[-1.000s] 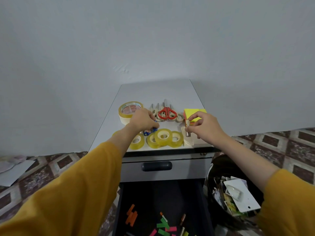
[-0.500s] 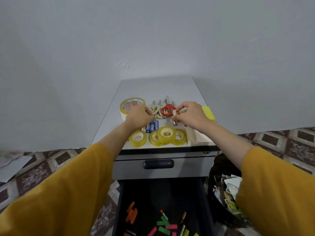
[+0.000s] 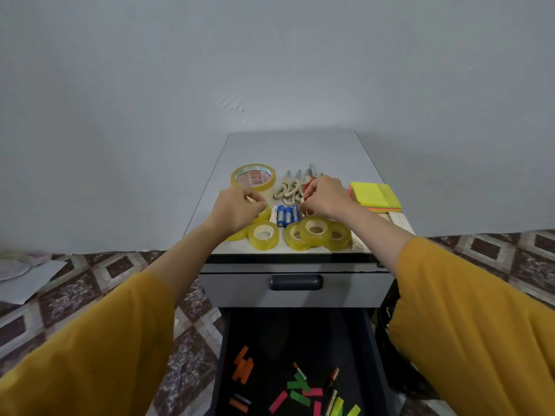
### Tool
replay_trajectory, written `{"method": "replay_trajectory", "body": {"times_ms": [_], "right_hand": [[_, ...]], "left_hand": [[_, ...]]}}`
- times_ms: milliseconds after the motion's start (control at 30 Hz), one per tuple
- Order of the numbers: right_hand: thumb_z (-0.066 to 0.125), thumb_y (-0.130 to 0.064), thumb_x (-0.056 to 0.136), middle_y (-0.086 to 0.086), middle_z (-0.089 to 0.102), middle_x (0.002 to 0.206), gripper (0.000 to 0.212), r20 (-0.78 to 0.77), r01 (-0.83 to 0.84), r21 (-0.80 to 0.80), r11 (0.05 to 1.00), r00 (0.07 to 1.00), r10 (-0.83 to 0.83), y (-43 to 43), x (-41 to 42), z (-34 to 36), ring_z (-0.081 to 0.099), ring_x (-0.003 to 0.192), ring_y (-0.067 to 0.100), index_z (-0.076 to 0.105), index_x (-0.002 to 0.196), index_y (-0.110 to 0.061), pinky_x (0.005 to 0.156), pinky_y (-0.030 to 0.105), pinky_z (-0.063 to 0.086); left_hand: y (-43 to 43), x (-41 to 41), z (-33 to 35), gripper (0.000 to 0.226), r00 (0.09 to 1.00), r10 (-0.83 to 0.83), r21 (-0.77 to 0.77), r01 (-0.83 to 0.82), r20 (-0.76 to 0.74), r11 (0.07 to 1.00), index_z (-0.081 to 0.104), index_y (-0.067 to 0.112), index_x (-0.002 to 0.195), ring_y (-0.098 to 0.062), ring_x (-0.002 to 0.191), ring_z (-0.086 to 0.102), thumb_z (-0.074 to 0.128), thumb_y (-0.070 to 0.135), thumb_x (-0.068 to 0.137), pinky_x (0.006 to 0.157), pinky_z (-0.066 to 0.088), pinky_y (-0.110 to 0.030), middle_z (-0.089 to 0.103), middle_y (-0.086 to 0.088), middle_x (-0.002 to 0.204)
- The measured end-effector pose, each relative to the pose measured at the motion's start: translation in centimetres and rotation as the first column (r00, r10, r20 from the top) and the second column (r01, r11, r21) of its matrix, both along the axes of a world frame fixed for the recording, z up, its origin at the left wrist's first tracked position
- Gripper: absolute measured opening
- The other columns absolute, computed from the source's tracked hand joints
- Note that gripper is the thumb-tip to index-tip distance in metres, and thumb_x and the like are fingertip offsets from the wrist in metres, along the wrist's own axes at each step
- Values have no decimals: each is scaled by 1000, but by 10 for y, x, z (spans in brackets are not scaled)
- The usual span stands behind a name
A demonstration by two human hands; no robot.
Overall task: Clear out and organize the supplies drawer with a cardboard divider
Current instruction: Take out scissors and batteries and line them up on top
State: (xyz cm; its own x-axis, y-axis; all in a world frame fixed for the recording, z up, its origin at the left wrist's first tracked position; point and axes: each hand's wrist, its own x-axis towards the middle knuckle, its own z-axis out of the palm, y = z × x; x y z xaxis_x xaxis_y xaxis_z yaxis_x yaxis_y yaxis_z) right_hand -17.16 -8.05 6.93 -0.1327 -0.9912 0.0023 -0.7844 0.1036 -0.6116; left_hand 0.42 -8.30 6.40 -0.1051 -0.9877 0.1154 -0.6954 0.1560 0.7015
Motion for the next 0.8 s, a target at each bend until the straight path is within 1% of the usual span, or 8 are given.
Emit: {"method": "replay_trajectory", "body": {"times_ms": [67,167,200,267,333,500,600,800], "right_hand": [[73,-13,74,15,69,105,31,-4,-21,10,1000,1000,21,-3,2,-2,62,96,27,69,100,4,66,31,48],[76,-17,75,13,69,100,28,-26,-44,24,999,999,45,-4,3,-1,59,82,21,71,95,3,53,22,38],[76,-18,75,13,70,99,29,-29,-44,24,999,999,44,-5,2,-2,58,80,20,71,95,3,56,24,42],[72,-16,78,15,70,98,27,-24,-30,6,1000,999,30,-8,1,-3,64,87,25,71,96,5,73,34,52],[64,-9,81,18,71,96,22,-20,-22,-11,1000,1000,22,-9,-2,-5,65,93,29,70,95,6,84,40,53],[56,-4,82,11,69,100,21,-83,-4,-4,1000,997,4,-7,-3,-6,60,88,22,72,96,-2,73,29,49],[55,-3,82,14,69,103,22,-70,4,-20,1000,998,-5,-7,-3,-6,62,97,27,72,96,2,84,37,54],[59,-5,81,16,71,89,16,11,36,-181,983,999,-34,1,-6,2,64,89,27,73,81,3,80,43,54]], "left_hand": [[1,4,-2,8,1000,9,9,-9,-18,1000,68,13,88,-7,59,52,63,18,86,56,42,-19,60,2,66],[2,8,-4,9,999,11,22,-10,-34,1000,67,12,88,-7,59,52,62,20,87,59,44,-20,60,1,65],[2,9,-4,9,999,11,26,-10,-37,1000,67,13,88,-8,60,51,62,20,87,61,44,-22,60,1,65],[3,10,-4,10,999,12,31,-10,-43,999,67,12,87,-10,62,52,62,20,87,64,45,-24,60,1,65],[4,11,-5,10,999,13,35,-11,-50,999,67,12,88,-10,62,52,61,20,87,64,45,-24,60,1,65],[9,8,-6,12,998,2,42,1,-70,999,68,10,89,-8,61,52,61,20,88,61,44,-19,60,2,65],[12,7,-5,12,998,-7,41,10,-68,999,68,10,88,-7,61,52,60,20,88,64,44,-20,60,2,64],[23,7,4,9,997,-10,33,12,-79,999,68,13,84,-7,60,52,62,18,87,58,42,-16,60,3,64]]}}
